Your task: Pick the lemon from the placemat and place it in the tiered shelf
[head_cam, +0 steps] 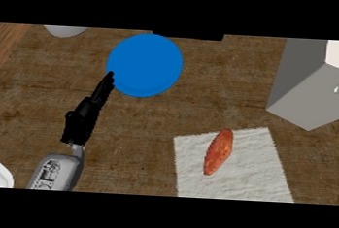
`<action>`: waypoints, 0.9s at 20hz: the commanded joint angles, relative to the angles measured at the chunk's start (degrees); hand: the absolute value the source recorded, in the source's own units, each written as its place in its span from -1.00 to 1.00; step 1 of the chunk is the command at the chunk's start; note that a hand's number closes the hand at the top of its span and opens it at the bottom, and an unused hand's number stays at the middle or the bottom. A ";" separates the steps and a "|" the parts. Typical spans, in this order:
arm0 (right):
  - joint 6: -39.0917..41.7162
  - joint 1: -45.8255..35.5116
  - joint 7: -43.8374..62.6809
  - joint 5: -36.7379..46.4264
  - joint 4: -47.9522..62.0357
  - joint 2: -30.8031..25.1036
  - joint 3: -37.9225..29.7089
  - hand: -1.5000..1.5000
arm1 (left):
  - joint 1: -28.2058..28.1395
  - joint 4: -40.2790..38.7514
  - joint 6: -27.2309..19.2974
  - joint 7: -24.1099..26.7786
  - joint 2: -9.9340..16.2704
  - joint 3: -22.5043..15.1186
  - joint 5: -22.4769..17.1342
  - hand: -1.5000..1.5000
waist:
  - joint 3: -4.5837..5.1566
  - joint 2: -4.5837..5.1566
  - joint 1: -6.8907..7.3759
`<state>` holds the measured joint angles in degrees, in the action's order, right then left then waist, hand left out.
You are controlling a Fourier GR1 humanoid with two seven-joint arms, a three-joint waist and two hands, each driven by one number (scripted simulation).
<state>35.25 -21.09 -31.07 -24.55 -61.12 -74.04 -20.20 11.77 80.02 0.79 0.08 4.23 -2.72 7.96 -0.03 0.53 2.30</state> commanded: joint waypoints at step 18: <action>-15.90 -27.45 -16.46 22.31 11.64 16.84 14.51 1.00 | -2.28 2.20 -1.16 0.05 -1.59 -1.37 1.69 0.00 | 0.00 -0.16 -0.50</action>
<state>21.99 -46.72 -41.30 -5.97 -50.36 -61.54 -7.42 11.37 81.14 0.65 -0.42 3.81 -2.85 8.66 -0.01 0.48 2.06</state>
